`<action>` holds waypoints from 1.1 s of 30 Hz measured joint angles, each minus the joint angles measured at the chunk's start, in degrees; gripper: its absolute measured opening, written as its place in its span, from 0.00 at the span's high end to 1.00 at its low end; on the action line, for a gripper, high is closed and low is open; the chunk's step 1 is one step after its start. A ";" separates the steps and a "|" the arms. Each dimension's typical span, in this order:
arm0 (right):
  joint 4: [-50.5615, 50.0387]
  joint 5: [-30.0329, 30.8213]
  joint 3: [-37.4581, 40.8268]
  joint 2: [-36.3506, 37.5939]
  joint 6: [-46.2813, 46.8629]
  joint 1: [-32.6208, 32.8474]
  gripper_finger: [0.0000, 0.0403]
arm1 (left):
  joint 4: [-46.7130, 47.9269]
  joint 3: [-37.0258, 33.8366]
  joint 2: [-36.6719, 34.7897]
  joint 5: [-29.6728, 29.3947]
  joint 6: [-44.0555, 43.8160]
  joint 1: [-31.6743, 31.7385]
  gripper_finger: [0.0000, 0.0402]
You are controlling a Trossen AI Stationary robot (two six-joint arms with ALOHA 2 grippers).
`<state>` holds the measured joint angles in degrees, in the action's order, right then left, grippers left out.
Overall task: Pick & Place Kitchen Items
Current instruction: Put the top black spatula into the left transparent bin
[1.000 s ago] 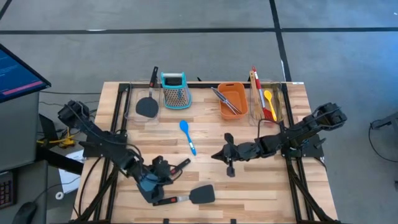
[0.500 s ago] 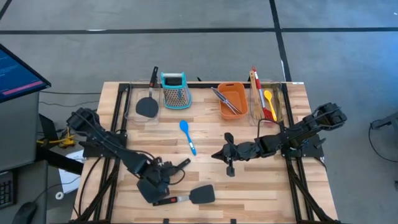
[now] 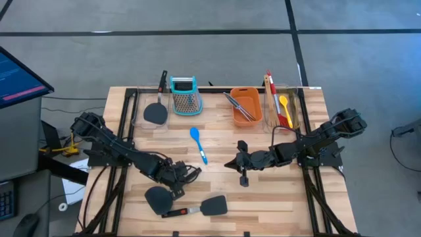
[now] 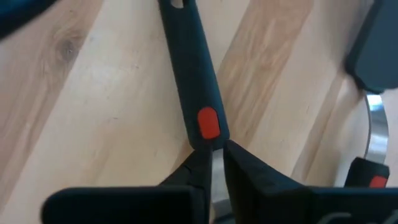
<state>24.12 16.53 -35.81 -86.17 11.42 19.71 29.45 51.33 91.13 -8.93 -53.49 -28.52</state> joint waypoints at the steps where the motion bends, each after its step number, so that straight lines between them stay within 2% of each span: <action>1: -0.24 0.01 0.00 0.00 0.01 0.02 1.00 | -0.03 0.00 0.00 -0.03 1.01 0.02 0.91; 12: -1.43 0.02 0.00 0.00 0.00 0.04 1.00 | -0.16 0.00 0.00 1.94 1.81 0.00 0.65; 17: -1.44 0.02 0.00 0.00 -1.36 0.06 1.00 | -0.17 0.00 0.00 2.08 1.61 0.00 0.56; 26: -1.43 0.01 0.00 0.00 -1.38 0.06 1.00 | -0.15 0.00 0.00 0.37 1.57 0.00 0.47; 33: -1.43 0.00 0.00 0.00 -1.42 0.06 1.00 | -0.61 -1.09 0.00 -0.28 -2.07 -0.02 0.47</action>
<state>22.70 16.53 -35.81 -86.17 10.00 19.77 28.85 50.25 91.13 -9.21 -55.56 -28.53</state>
